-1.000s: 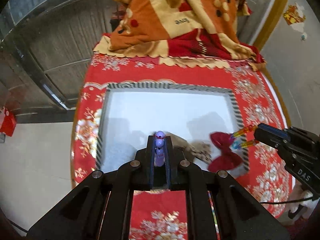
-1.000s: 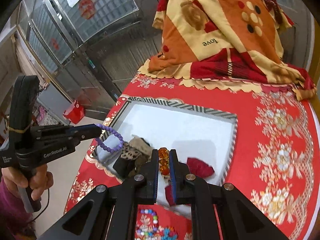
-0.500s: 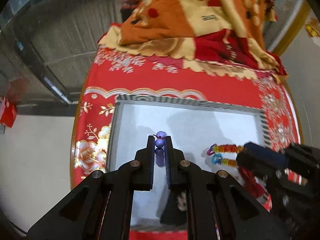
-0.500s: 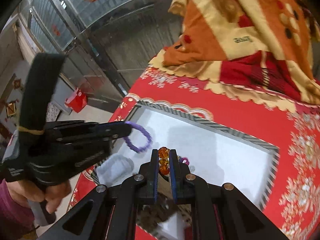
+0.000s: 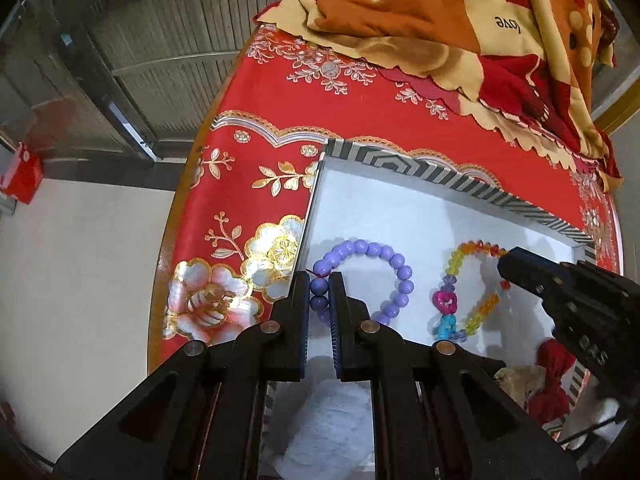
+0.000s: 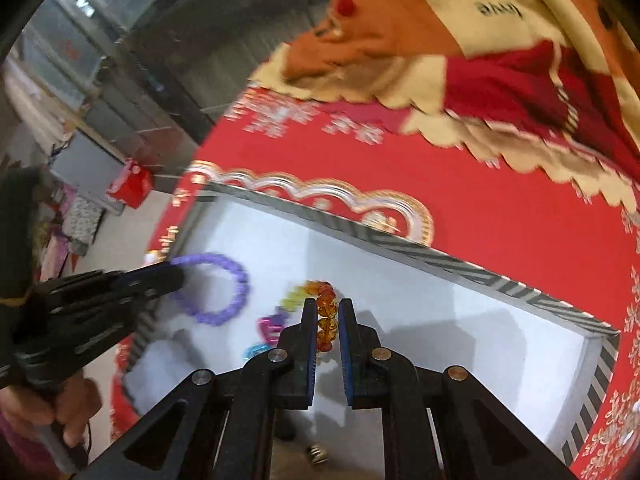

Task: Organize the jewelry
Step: 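Carry both bracelets into the white tray and open both tools to release, then withdraw both open tools from the tray back over the remaining items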

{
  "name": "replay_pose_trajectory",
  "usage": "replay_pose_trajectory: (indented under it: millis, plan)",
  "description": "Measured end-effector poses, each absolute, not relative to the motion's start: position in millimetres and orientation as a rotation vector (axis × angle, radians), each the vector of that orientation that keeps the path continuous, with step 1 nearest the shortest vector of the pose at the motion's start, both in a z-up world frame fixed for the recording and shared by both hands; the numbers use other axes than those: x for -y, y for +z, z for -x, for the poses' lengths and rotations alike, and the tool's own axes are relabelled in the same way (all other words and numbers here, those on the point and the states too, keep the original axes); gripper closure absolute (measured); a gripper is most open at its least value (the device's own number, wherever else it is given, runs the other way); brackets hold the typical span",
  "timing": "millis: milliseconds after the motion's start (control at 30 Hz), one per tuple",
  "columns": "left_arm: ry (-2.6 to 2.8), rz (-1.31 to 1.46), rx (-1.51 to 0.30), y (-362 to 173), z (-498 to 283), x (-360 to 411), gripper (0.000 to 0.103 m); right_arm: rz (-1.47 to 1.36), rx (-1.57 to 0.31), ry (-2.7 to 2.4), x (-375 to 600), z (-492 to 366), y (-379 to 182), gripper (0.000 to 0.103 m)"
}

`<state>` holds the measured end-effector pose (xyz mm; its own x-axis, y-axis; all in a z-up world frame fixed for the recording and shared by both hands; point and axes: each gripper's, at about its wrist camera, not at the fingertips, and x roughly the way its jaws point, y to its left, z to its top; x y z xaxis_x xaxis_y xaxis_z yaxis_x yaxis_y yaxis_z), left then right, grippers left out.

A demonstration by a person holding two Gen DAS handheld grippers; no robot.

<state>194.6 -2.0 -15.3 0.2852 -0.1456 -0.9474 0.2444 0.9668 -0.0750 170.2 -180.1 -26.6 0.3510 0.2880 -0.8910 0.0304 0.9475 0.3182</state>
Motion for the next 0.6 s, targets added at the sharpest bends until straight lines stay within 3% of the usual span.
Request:
replay_pose_trajectory:
  millis: [133, 233, 367, 467, 600]
  plan:
    - [-0.244, -0.093, -1.246, -15.5, -191.7, 3.4, 0.095, -0.302, -1.210, 0.179, 179.6, -172.2, -31.6, 0.090]
    - [-0.231, -0.093, -1.232, -12.4, -186.8, 3.4, 0.091, -0.295, -1.191, 0.184, 178.0, -164.9, -24.8, 0.063]
    - [-0.247, -0.080, -1.245, -7.0, -177.8, 5.3, 0.069, -0.328, -1.164, 0.182, 182.1, -149.7, -10.7, 0.063]
    - [-0.235, -0.095, -1.211, 2.5, -166.6, 8.0, 0.061, -0.330, -1.133, 0.184, 185.1, -130.9, 5.2, 0.063]
    - [-0.220, -0.079, -1.189, 15.7, -148.7, 7.5, 0.059, -0.327, -1.085, 0.165, 186.2, -100.6, 26.3, 0.063]
